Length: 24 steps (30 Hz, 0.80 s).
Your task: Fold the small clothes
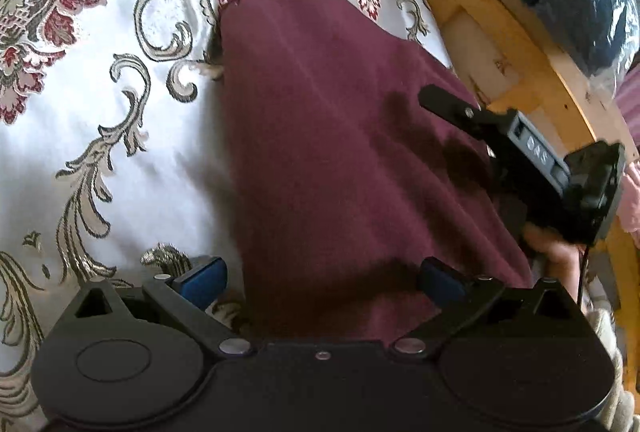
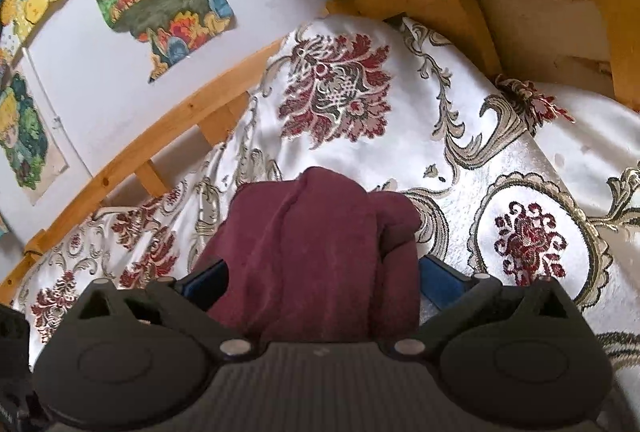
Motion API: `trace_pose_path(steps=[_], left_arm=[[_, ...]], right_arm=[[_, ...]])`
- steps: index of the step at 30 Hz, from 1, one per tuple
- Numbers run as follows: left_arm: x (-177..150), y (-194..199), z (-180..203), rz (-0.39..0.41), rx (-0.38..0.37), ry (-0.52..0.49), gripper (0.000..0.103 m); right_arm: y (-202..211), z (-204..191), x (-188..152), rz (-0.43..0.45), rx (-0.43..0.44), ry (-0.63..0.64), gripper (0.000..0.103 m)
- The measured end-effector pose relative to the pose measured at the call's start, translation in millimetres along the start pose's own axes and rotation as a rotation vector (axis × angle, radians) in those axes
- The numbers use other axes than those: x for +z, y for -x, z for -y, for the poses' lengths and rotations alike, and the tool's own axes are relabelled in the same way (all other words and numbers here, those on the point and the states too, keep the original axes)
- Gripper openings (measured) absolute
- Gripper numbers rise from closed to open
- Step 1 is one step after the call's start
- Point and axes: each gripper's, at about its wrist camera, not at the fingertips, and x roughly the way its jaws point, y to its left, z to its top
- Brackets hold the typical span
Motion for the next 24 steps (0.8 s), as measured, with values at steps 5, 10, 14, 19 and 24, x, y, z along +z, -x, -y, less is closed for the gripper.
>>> trace_pose_path(steps=[5,10,14,19,24], left_arm=[[-4.1,-3.2,1.9,-0.011,0.022,-0.013,0.102],[-6.2,-2.4,2.0,-0.009,0.019,0.0,0.102],[-4.6,1.2,-2.5,0.004,0.005,0.033,0.102],[-1.3,4.7,-10.6,0.038,-0.051,0.092,0.102],[-1.1,1.8,-9.3,0.014,-0.066,0.098,0.102]], right_arm=[[2.0,-0.9,0.0,-0.014,0.002,-0.01,0.102],[5.1,3.9,1.0,-0.008,0.023,-0.047,0.102],[8.1,7.9,1.4,0.008,0.045,-0.072,0.102],[10.6,12.4,1.8,0.02,0.082,-0.092,0.102],[8.2,6.2,3.6,-0.047,0.063,-0.016,0.102]])
